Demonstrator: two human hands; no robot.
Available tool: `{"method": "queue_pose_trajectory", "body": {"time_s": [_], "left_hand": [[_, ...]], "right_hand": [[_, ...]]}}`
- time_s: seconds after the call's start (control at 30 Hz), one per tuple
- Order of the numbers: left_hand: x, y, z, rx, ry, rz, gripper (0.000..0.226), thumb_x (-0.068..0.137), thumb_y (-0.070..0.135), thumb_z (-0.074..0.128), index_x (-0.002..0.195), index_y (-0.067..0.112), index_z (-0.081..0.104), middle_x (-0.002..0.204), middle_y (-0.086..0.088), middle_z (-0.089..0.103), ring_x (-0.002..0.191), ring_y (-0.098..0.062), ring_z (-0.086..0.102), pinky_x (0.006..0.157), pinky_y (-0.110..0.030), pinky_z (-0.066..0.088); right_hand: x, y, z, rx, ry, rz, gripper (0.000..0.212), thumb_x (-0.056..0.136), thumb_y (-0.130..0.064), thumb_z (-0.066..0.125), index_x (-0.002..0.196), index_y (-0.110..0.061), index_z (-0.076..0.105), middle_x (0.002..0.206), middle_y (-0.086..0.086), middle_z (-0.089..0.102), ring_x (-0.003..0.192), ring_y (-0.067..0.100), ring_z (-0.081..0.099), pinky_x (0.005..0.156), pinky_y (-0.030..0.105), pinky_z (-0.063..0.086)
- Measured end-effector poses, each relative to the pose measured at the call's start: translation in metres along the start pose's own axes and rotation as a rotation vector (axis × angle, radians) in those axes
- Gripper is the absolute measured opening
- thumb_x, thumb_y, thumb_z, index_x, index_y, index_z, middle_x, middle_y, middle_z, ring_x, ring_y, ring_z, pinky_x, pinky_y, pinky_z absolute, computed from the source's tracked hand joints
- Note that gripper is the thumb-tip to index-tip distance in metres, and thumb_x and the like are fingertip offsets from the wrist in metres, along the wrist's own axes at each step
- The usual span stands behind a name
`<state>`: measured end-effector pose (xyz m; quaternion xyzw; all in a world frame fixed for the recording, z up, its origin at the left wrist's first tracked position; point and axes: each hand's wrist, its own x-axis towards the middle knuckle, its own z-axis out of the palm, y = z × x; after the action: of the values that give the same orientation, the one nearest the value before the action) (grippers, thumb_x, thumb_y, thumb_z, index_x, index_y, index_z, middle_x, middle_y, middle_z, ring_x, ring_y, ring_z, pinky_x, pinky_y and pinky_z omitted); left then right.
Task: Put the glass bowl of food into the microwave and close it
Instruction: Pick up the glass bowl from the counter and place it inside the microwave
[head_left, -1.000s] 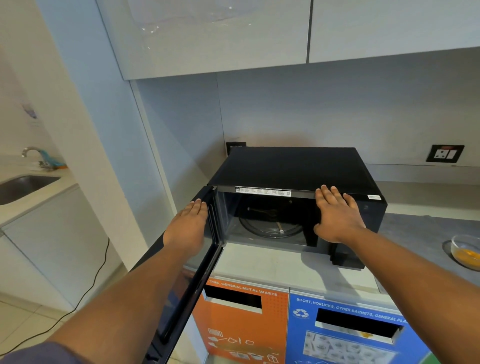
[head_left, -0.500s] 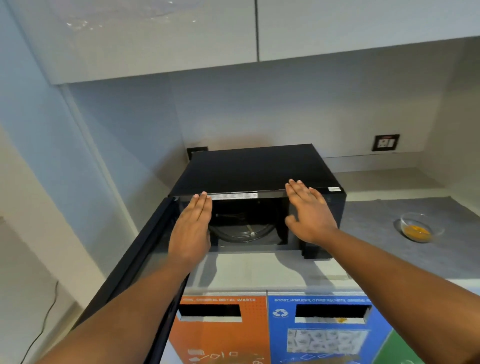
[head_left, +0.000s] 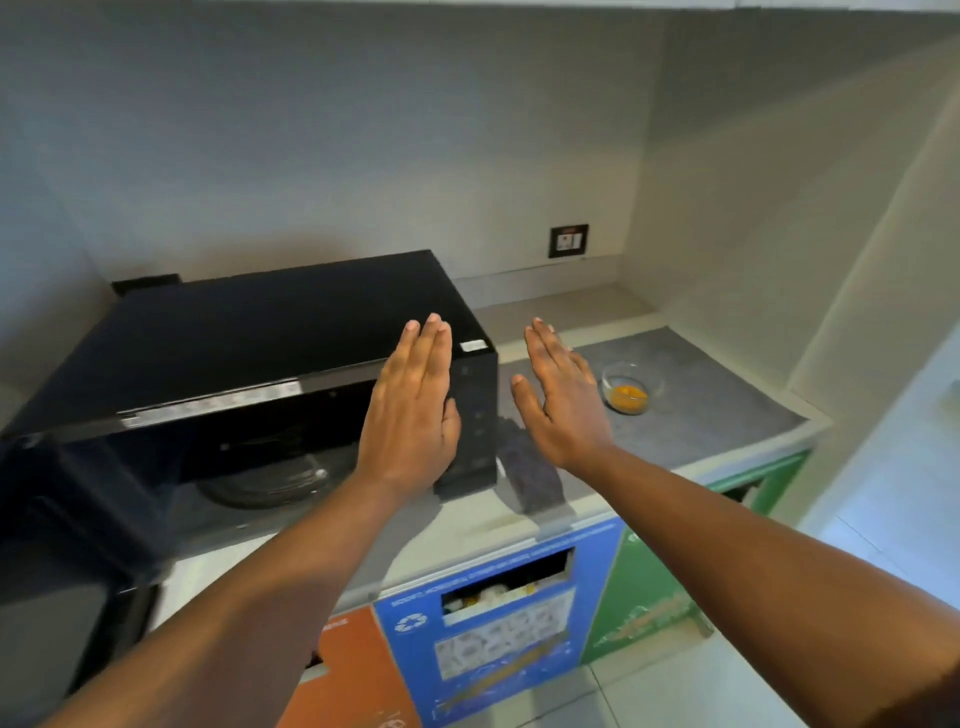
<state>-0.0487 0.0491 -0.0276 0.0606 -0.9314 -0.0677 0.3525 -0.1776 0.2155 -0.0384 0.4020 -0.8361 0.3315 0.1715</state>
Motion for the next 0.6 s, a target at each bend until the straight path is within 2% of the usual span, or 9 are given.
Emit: {"method": "queue_pose_trajectory", "body": {"time_s": [0.17,0.3,0.37,0.43,0.47,0.53,0.6], "left_hand": [[0.037,0.056,0.080,-0.050,-0.022,0.121,0.092,0.095,0.014,0.061,0.162,0.013,-0.002,0.169,-0.004,-0.003,0.156,-0.013,-0.022,0.125,-0.028,-0.010],[0.065,0.085,0.142,-0.119,-0.038,0.154,0.087,0.095,0.014,0.058,0.163,0.012,0.003,0.171,-0.005,0.002,0.158,-0.015,-0.016,0.126,-0.026,-0.008],[0.079,0.102,0.186,-0.217,-0.076,0.091,0.084,0.097,0.016,0.056,0.164,0.011,0.005,0.173,-0.009,0.006,0.160,-0.020,-0.007,0.128,-0.032,0.002],[0.087,0.110,0.213,-0.328,-0.088,0.020,0.080,0.099,0.018,0.056,0.164,0.008,0.010,0.173,-0.011,0.008,0.161,-0.023,0.001,0.129,-0.037,0.011],[0.091,0.114,0.229,-0.395,-0.084,-0.024,0.079,0.099,0.018,0.057,0.164,0.005,0.013,0.173,-0.013,0.010,0.161,-0.023,0.005,0.129,-0.035,0.013],[0.101,0.121,0.265,-0.540,-0.111,-0.182,0.077,0.100,0.016,0.060,0.162,0.002,0.017,0.172,-0.013,0.012,0.160,-0.021,0.007,0.126,-0.022,0.010],[0.112,0.125,0.300,-0.681,-0.202,-0.382,0.073,0.102,0.019,0.058,0.162,0.005,0.018,0.172,-0.010,0.012,0.159,-0.017,0.009,0.121,-0.015,0.007]], "right_hand": [[0.009,0.093,-0.013,0.064,0.003,0.122,0.063,0.105,-0.041,0.038,0.160,-0.012,0.032,0.169,0.007,0.028,0.155,0.021,0.024,0.122,0.034,0.013],[0.014,0.153,-0.014,0.129,0.011,0.225,0.065,0.103,-0.046,0.038,0.160,-0.014,0.033,0.169,0.006,0.030,0.155,0.020,0.024,0.124,0.042,0.017],[0.016,0.194,-0.010,0.221,0.035,0.323,0.067,0.102,-0.050,0.037,0.160,-0.017,0.031,0.169,0.005,0.029,0.156,0.018,0.021,0.125,0.040,0.017],[0.015,0.217,-0.008,0.379,0.089,0.439,0.062,0.105,-0.044,0.041,0.161,-0.018,0.030,0.169,0.005,0.028,0.156,0.019,0.020,0.125,0.037,0.017],[0.016,0.228,-0.006,0.454,0.113,0.498,0.059,0.107,-0.039,0.043,0.161,-0.019,0.029,0.170,0.005,0.026,0.156,0.019,0.019,0.125,0.036,0.017],[0.016,0.260,-0.001,0.564,0.146,0.600,0.055,0.110,-0.031,0.043,0.161,-0.018,0.029,0.171,0.003,0.023,0.156,0.017,0.018,0.126,0.032,0.017],[0.017,0.290,0.006,0.681,0.173,0.681,0.053,0.110,-0.026,0.043,0.161,-0.017,0.030,0.169,0.000,0.025,0.154,0.011,0.020,0.114,0.010,0.024]]}}
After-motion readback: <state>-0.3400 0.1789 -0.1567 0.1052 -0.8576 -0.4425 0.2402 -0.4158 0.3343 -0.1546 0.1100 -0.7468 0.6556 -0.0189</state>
